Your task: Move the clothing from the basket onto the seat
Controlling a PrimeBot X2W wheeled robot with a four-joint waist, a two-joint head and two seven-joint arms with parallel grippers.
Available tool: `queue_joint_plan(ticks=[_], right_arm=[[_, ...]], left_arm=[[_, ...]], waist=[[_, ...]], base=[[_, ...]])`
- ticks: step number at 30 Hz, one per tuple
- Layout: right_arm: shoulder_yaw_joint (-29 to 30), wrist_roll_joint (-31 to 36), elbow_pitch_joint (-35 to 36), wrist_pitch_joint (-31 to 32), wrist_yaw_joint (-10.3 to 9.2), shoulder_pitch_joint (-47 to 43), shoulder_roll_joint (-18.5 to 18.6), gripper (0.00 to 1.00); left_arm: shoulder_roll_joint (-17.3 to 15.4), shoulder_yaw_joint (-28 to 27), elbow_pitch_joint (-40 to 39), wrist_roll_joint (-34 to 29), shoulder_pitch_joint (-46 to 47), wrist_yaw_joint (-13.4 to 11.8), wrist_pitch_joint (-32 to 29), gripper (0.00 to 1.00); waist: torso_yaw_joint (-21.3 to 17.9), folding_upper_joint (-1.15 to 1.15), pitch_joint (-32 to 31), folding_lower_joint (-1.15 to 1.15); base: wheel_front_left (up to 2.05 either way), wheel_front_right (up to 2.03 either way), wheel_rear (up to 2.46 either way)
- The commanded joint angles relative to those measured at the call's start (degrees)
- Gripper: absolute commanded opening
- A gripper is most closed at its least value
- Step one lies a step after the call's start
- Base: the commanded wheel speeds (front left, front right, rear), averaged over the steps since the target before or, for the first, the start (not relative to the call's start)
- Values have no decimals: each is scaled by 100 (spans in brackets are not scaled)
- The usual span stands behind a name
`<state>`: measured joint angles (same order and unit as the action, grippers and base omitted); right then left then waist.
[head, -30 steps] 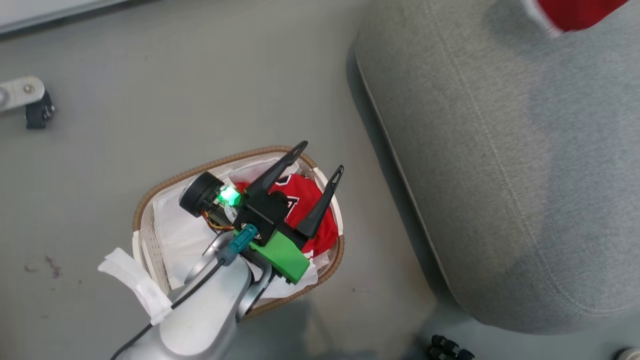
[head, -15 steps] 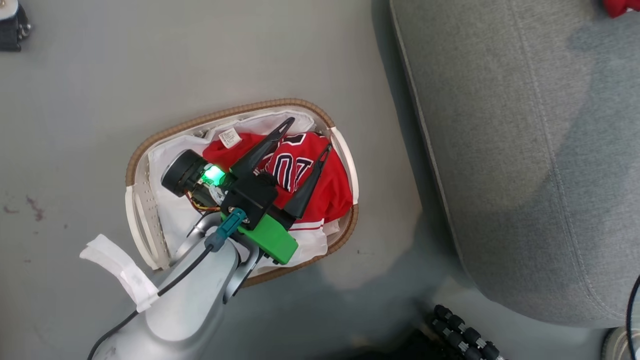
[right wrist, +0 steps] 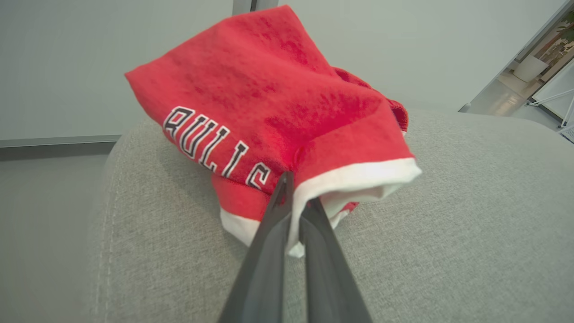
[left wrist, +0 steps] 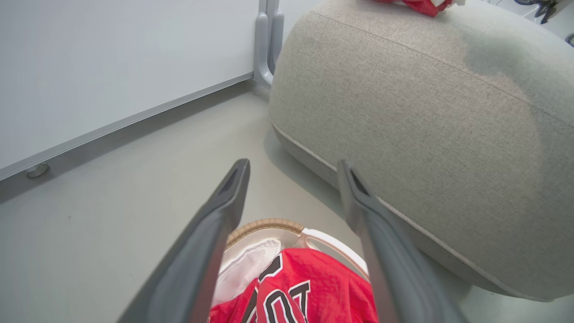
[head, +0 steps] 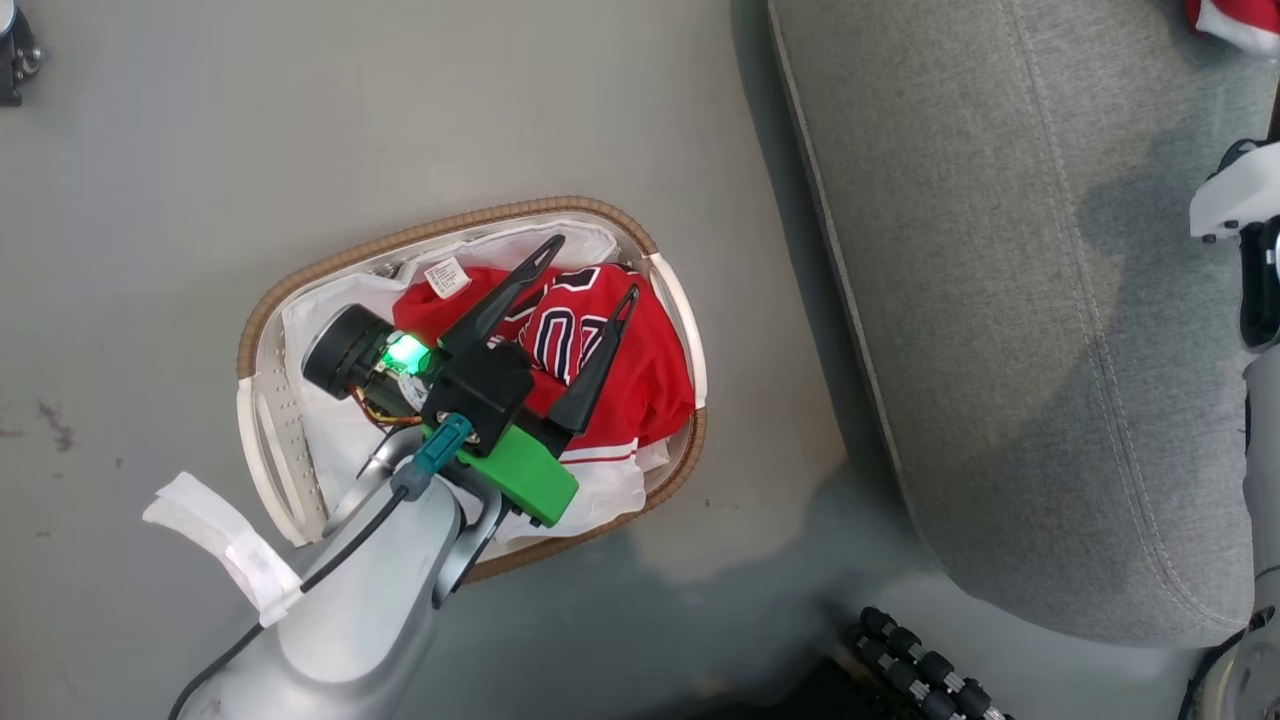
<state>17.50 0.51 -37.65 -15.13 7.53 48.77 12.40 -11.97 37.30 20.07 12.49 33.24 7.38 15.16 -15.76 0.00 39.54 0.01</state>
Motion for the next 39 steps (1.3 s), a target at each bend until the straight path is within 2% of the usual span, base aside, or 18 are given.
queue_joint_plan(ticks=[1, 2, 14, 22, 30, 39], right_arm=[[46, -104, 42, -4, -8, -142, -27, 45], [63, -142, 72, -4, -8, -209, -41, 100], [-101, -458, 426, -4, -8, -1287, -20, 100], [-186, -373, 702, -4, -8, -1670, 280, 100], [-578, -385, 891, -4, -8, -1410, 444, 100], [-1132, -557, 917, -4, -8, -1462, 195, 100]], left_arm=[[-27, -27, 19, 4, -86, 17, -1, 100], [-17, -41, 32, 12, -110, 17, -1, 100], [198, -245, 108, 213, -395, 18, -1, 100], [445, -657, 71, 236, -702, 18, -1, 100], [704, -1106, -5, 337, -1014, 18, -1, 100], [860, -1934, -26, 250, -1524, 5, -2, 100]], waist=[[-46, 0, -70, -1], [-54, 0, -110, -1], [-40, 0, -762, -1], [135, 0, -1507, -1], [486, 0, -2266, -1], [1046, 0, -2815, -1]], base=[[0, 0, 0], [0, 0, 0], [0, 0, 0], [0, 0, 0], [0, 0, 0], [0, 0, 0]])
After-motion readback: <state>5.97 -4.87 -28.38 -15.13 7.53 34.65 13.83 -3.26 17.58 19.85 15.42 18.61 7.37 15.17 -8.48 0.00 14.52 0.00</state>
